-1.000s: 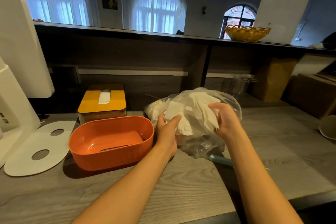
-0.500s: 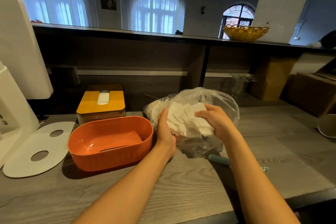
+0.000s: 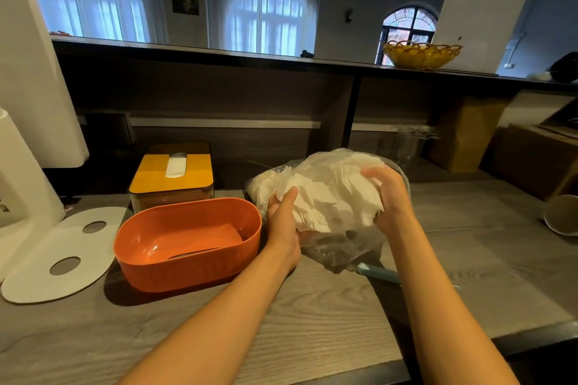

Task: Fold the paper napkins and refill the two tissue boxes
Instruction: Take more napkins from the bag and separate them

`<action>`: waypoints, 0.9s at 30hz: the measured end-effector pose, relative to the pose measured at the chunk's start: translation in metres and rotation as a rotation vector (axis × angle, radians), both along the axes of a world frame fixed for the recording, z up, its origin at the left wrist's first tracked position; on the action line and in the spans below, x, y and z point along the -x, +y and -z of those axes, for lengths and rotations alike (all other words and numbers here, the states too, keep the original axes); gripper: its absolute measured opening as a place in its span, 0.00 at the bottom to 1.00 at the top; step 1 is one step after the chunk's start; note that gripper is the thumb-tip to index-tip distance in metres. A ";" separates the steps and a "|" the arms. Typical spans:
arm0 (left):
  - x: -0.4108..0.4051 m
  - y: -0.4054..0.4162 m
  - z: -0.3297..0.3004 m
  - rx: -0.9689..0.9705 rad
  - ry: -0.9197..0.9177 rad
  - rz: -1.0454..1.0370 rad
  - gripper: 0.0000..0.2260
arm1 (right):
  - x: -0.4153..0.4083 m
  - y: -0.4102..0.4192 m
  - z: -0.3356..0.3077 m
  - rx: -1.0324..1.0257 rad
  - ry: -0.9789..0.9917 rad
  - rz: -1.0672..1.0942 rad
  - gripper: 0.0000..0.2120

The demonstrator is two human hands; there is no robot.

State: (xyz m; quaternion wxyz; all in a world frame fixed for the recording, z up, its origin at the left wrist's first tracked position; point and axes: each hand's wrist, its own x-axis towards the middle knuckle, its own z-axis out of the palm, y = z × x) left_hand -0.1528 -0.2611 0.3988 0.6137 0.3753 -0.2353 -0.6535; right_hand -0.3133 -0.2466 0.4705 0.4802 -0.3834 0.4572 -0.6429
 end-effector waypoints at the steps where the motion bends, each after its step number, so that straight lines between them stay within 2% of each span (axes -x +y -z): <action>1: -0.001 0.001 -0.001 -0.003 0.012 0.009 0.22 | 0.001 0.000 0.001 -0.022 0.015 -0.028 0.14; 5: 0.001 0.003 -0.002 -0.019 0.017 0.012 0.32 | -0.012 0.000 0.005 -0.063 0.331 -0.126 0.09; 7: 0.001 0.001 0.000 -0.035 0.006 0.015 0.38 | -0.016 0.000 0.008 -0.082 0.412 -0.179 0.08; 8: 0.001 0.001 0.001 -0.034 -0.010 0.020 0.37 | -0.017 0.000 0.010 -0.076 0.444 -0.199 0.08; 12: -0.001 0.002 0.000 -0.006 -0.116 0.008 0.12 | -0.016 -0.001 0.011 -0.011 0.517 -0.129 0.08; 14: 0.000 0.000 0.000 -0.003 -0.144 0.013 0.05 | -0.015 -0.002 0.011 0.035 0.503 -0.087 0.07; 18: -0.001 0.002 -0.002 -0.016 -0.134 0.008 0.05 | -0.014 -0.002 0.012 0.114 0.553 -0.032 0.06; 22: -0.002 0.003 -0.004 -0.018 -0.096 0.027 0.13 | -0.015 -0.002 0.013 0.174 0.559 0.000 0.06; 25: -0.002 0.004 -0.005 -0.016 -0.116 0.028 0.06 | -0.014 -0.003 0.013 0.196 0.536 0.064 0.06; 27: -0.002 0.004 -0.006 -0.018 -0.094 0.038 0.06 | -0.013 -0.004 0.012 0.207 0.509 0.087 0.05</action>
